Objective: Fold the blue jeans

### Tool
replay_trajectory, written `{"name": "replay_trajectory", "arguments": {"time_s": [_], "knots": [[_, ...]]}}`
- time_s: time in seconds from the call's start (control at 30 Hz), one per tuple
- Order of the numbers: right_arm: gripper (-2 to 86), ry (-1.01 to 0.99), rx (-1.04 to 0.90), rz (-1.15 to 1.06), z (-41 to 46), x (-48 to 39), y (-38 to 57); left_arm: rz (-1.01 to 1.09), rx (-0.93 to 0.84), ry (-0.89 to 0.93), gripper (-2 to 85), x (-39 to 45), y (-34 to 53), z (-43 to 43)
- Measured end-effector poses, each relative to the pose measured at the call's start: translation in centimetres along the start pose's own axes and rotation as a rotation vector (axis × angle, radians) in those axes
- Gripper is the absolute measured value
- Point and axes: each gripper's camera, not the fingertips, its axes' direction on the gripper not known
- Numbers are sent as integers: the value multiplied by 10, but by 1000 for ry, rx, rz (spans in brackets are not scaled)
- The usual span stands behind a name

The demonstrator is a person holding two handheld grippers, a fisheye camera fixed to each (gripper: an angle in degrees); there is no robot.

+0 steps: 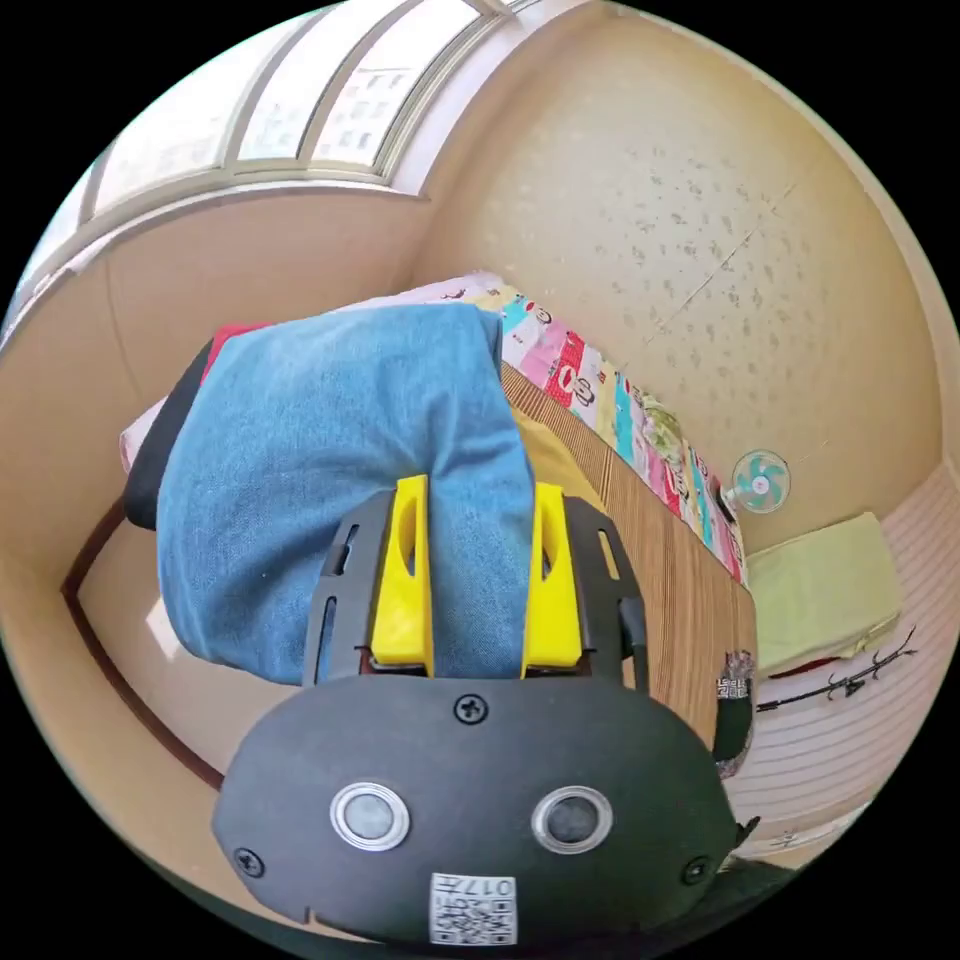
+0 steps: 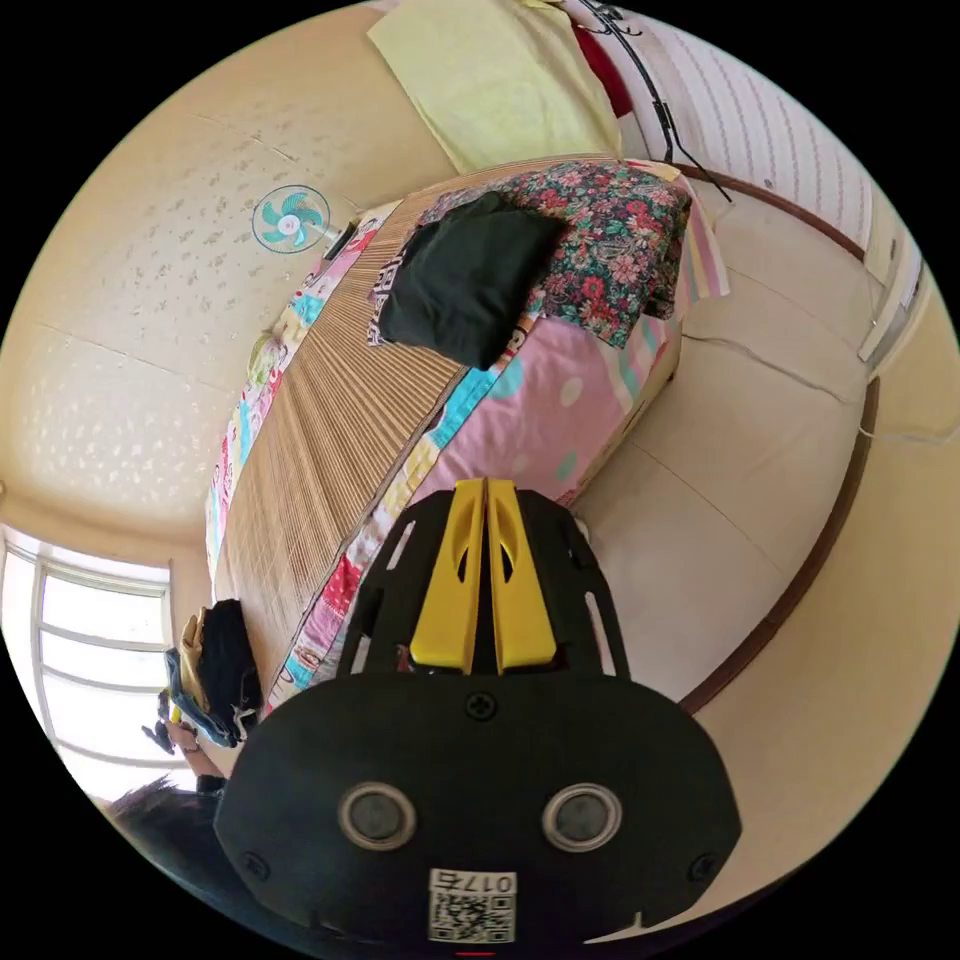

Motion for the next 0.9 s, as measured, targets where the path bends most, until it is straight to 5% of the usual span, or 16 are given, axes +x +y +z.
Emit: {"name": "replay_trajectory", "arguments": {"time_s": [0.07, 0.13, 0.17, 0.37, 0.53, 0.63, 0.73, 0.9], "knots": [[3, -37, -37, -39, 19, -21, 6, -164, 52, 59, 74, -8, -1, 4], [3, -43, -6, -68, 26, -39, 16, -328, 223, 473, 22, 3, 13, -1], [4, -47, -4, -105, 32, -53, 21, -308, 241, 538, 20, 18, 13, -2], [6, -97, -38, -310, 51, -132, 39, 415, 78, 791, 23, 281, 57, -6], [8, -81, 9, -391, 47, -164, 68, 813, -476, 1049, 50, 424, 240, 99], [11, 40, -51, -451, 67, -184, 90, 810, -783, 1022, 69, 428, 371, 163], [22, 31, -119, -564, 90, -215, 123, 660, -891, 1072, 61, 379, 447, 180], [71, -178, -228, -879, 128, -314, 207, 517, -655, 915, 57, 275, 450, 119]]}}
